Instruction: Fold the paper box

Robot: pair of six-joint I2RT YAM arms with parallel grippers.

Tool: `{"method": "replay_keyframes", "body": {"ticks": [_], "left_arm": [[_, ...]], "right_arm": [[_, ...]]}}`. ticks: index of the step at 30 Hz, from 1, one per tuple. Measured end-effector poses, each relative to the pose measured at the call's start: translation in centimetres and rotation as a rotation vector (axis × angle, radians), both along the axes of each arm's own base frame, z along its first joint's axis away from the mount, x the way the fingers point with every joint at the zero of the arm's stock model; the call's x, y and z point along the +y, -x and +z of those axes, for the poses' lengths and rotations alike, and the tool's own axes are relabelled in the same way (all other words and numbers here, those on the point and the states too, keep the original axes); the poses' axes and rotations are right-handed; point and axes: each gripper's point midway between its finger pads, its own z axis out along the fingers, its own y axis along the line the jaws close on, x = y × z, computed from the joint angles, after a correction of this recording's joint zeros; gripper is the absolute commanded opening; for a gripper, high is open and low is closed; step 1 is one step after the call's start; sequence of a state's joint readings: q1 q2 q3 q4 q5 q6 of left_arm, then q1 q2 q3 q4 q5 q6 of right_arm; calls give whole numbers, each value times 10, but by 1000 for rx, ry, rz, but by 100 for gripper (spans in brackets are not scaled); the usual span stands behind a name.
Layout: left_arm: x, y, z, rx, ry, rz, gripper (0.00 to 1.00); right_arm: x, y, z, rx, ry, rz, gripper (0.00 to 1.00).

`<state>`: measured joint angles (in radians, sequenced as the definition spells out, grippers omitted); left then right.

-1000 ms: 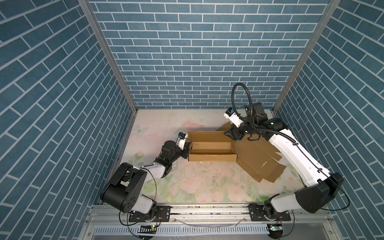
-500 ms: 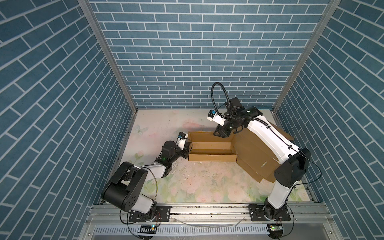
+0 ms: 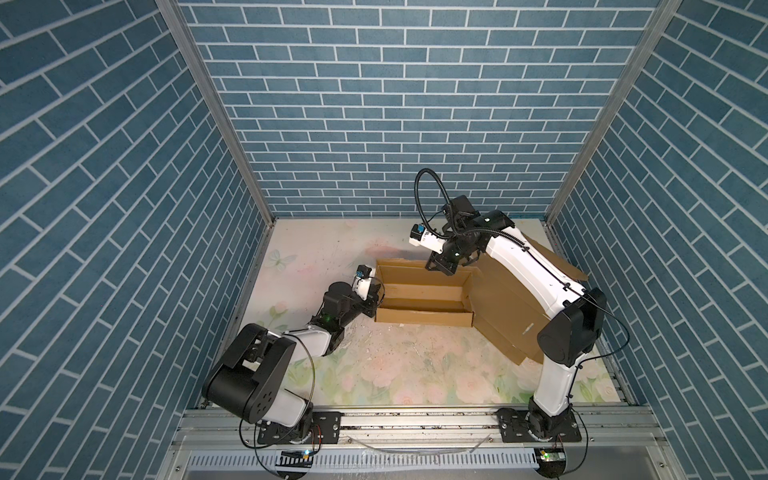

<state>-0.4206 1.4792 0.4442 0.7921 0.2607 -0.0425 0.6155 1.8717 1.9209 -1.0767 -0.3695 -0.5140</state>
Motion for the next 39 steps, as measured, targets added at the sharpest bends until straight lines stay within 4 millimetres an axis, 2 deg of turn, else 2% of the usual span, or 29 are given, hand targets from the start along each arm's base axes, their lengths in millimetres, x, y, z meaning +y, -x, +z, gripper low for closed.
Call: {"method": "replay_keyframes", "body": {"ticks": [10, 20, 29, 33, 39], "left_arm": [[6, 6, -3, -3, -8, 21, 3], [16, 14, -9, 16, -9, 63, 18], [30, 21, 16, -12, 9, 119, 30], [39, 28, 33, -26, 17, 156, 31], [60, 41, 48, -15, -5, 235, 34]], "right_arm": [[-1, 25, -8, 16, -73, 11, 4], [5, 41, -15, -41, -143, -1, 0], [7, 37, -22, -62, -150, -10, 0], [9, 38, -30, -58, -145, -19, 0], [11, 43, -44, -54, -125, -24, 0]]}}
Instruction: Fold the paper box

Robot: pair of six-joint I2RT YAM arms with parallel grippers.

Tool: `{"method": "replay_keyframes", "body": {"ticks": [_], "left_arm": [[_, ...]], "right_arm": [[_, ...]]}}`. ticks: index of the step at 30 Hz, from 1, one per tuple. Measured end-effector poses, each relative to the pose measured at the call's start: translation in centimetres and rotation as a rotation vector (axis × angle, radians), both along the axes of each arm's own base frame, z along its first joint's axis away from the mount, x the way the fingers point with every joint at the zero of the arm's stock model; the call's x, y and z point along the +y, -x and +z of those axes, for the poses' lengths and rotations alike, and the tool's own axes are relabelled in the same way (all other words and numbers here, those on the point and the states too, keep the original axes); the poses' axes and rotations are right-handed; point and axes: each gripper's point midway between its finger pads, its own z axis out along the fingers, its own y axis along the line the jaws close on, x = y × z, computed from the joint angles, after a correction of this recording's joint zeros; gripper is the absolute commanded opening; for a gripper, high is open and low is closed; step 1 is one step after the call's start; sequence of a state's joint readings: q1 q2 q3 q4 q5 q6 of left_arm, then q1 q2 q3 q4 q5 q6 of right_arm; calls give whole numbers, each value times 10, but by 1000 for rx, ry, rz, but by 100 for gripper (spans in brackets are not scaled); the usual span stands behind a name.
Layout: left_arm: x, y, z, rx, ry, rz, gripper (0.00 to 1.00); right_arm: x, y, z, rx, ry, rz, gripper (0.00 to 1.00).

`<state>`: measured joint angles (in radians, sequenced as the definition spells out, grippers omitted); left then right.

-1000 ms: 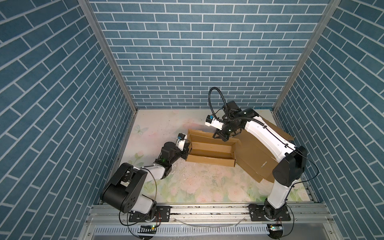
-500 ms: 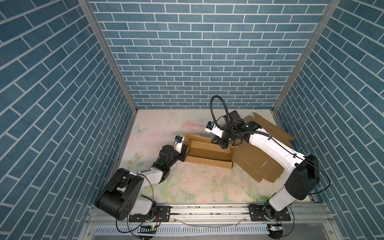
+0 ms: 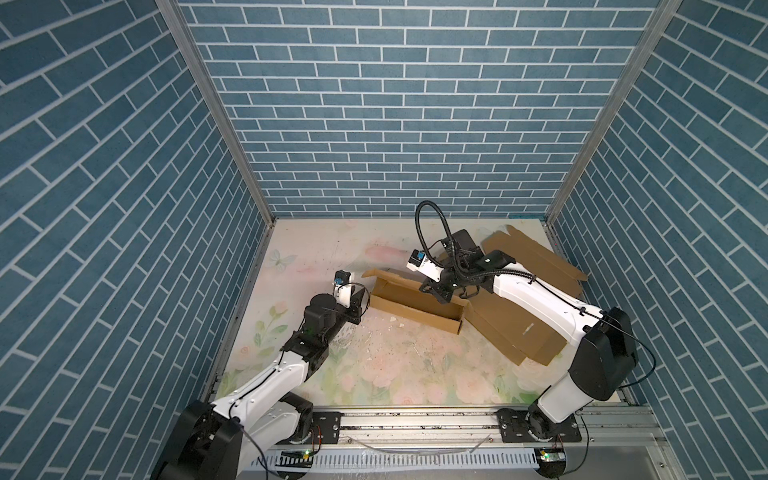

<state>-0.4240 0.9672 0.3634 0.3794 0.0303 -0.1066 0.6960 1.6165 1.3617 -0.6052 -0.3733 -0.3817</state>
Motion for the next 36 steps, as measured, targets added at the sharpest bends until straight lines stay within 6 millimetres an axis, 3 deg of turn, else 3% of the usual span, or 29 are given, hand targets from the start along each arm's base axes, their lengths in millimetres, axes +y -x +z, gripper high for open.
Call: {"method": "replay_keyframes", "body": {"ticks": [4, 8, 13, 17, 27, 36], "left_arm": [[14, 1, 18, 13, -28, 68, 38], [24, -6, 50, 14, -57, 133, 44], [23, -8, 75, 11, -66, 134, 50], [9, -7, 64, 59, -61, 58, 53], [-59, -23, 16, 292, 37, -229, 43], [-88, -26, -24, 437, 131, -344, 38]], "right_arm": [[1, 3, -11, -4, 18, -7, 0], [7, 10, -25, -29, 45, -2, 0], [19, 29, -48, -71, 81, 38, 0], [23, 36, -60, -105, 101, 50, 6], [22, 44, -73, -69, 98, 15, 43], [19, 60, -77, 77, 8, -37, 56]]}}
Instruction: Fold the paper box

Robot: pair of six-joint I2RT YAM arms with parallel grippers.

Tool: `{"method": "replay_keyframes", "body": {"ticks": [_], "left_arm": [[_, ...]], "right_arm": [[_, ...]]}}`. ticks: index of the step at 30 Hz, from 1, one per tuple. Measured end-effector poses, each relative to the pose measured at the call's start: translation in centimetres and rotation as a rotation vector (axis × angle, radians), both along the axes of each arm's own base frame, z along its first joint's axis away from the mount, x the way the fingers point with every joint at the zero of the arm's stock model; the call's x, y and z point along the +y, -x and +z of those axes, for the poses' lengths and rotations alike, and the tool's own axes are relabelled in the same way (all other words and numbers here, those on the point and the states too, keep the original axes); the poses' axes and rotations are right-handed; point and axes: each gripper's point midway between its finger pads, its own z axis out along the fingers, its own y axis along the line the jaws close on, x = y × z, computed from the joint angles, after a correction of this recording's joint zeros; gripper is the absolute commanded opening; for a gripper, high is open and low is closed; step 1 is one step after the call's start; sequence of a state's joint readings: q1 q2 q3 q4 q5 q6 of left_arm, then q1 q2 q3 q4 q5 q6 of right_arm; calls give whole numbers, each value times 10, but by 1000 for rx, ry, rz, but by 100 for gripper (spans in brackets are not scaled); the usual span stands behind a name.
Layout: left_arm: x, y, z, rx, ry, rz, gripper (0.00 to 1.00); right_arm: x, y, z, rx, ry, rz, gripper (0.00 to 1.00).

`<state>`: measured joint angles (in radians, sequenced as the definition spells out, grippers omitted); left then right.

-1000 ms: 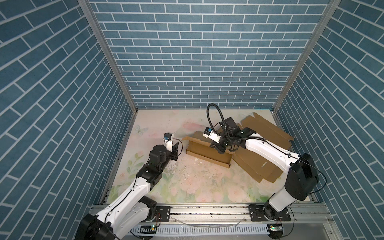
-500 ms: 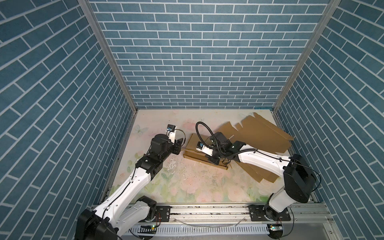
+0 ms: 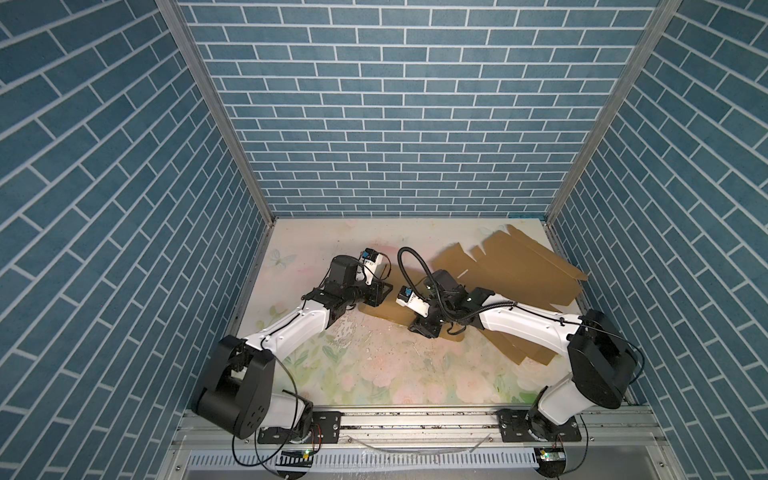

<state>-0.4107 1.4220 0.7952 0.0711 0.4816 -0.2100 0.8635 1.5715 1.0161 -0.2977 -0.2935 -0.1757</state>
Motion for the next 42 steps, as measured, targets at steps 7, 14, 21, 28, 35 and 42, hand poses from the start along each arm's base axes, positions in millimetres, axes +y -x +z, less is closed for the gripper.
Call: {"method": "replay_keyframes", "body": {"ticks": [7, 14, 21, 28, 35, 42], "left_arm": [[-2, 3, -30, 62, 17, 6, 35], [-1, 2, -65, 133, 3, 33, 32], [0, 1, -62, 120, 21, 47, 37], [13, -10, -33, 84, 7, 94, 52], [33, -51, 7, 0, 16, 167, 63], [43, -78, -22, 80, -42, 192, 75]], "right_arm": [[-5, -4, 2, 52, -83, -73, 56], [-9, -12, -16, 90, -89, -128, 54], [-12, -21, -23, 117, -89, -187, 54], [-41, -46, 24, 58, -194, -364, 54], [-114, -74, 56, -14, -278, -721, 58], [-182, -90, 18, 242, -348, -1055, 63]]}}
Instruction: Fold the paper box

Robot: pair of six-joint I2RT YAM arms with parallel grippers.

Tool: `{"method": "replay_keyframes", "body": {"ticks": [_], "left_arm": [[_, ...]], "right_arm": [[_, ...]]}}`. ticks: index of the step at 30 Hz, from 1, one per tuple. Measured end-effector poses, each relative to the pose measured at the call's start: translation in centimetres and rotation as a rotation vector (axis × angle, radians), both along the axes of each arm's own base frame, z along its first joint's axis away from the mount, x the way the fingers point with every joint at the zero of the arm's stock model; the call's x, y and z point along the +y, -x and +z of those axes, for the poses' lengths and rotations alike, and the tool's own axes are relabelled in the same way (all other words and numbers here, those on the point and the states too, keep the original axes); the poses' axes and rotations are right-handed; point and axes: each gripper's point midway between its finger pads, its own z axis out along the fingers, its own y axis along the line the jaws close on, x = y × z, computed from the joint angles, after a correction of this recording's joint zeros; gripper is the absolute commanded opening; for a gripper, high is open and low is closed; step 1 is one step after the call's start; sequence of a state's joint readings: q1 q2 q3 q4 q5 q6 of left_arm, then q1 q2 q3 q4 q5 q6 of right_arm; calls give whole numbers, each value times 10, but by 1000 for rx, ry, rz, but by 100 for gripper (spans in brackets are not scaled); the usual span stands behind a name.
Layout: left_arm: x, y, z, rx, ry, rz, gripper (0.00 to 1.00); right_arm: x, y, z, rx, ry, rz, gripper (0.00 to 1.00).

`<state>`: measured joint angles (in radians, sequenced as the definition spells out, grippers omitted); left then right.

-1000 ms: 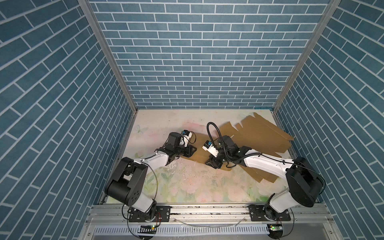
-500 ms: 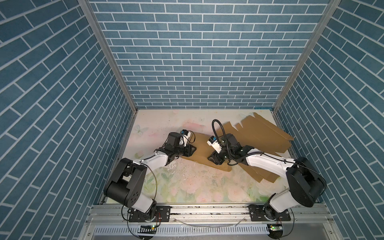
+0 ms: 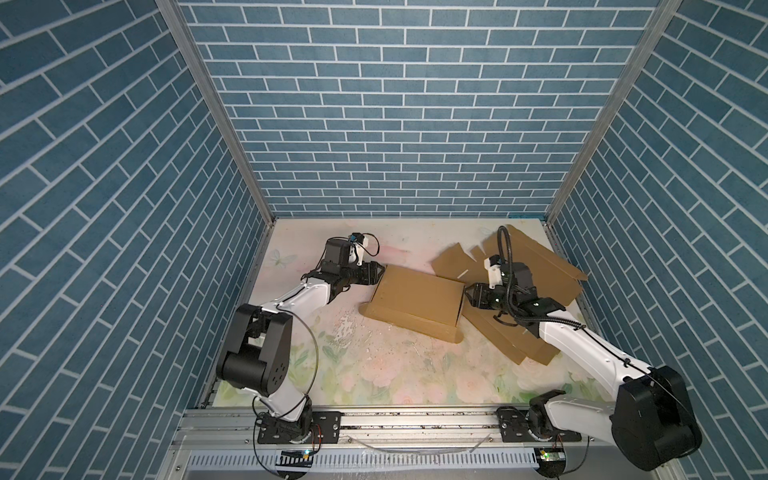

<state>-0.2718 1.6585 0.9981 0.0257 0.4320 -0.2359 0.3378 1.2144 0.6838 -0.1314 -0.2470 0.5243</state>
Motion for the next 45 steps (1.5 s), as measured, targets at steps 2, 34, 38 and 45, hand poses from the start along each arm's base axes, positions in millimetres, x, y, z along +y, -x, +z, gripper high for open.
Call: {"method": "replay_keyframes", "body": {"ticks": [2, 34, 38, 45], "left_arm": [[0, -3, -12, 40, -7, -4, 75], [-1, -8, -68, 248, 120, 4, 54], [0, -9, -68, 249, 126, 5, 54], [3, -12, -68, 254, 137, 23, 57]], "right_arm": [[-5, 8, -18, 73, -74, -35, 67], [63, 24, -67, 338, -526, -24, 91], [70, 25, -67, 337, -536, -9, 87], [81, 22, -68, 346, -573, -15, 79]]}}
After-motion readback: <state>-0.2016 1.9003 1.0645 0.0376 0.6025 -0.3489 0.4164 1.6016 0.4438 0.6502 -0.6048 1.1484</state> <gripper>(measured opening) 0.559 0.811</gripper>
